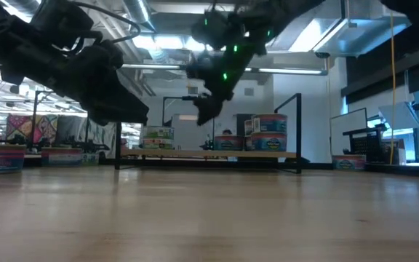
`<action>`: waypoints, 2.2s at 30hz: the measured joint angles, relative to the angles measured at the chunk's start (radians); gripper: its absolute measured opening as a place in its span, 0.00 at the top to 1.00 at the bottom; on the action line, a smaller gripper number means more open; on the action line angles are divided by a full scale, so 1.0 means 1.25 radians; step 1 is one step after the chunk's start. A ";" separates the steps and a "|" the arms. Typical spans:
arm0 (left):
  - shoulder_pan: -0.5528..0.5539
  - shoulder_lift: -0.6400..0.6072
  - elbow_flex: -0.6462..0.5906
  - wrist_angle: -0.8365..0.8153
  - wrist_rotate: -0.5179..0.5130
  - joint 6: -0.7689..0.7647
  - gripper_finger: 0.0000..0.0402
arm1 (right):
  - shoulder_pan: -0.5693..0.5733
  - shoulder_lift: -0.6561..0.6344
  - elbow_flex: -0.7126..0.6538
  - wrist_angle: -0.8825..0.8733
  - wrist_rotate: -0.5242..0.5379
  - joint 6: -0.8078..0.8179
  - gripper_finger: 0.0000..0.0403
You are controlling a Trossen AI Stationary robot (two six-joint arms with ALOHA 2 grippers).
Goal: Stack canned seafood by type on shelf
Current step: Stack the blue-pink tuna can on top of the other blue-pink can on the shelf
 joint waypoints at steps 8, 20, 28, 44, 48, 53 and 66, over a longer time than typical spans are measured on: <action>-0.044 0.000 0.000 -0.008 0.001 0.063 0.38 | 0.170 -0.001 -0.086 0.043 -0.109 0.092 0.16; -0.056 -0.015 0.209 -0.550 0.002 -0.053 0.38 | 0.292 0.000 -0.279 0.299 -0.068 0.086 0.16; -0.086 -0.015 0.427 -1.225 0.003 -0.352 0.38 | 0.291 0.000 -0.395 0.561 -0.089 0.095 0.16; -0.010 0.049 0.416 -1.472 0.032 -0.420 0.47 | 0.286 0.000 -0.402 0.612 -0.152 0.094 0.16; 0.002 0.086 0.416 -1.479 0.055 -0.359 0.53 | 0.286 0.000 -0.402 0.612 -0.152 0.094 0.16; 0.003 0.114 0.399 -1.472 0.062 -0.287 0.59 | 0.286 0.000 -0.402 0.612 -0.152 0.094 0.16; 0.004 0.143 0.413 -1.316 0.109 -0.103 0.70 | 0.292 -0.006 -0.402 0.574 -0.152 0.073 0.16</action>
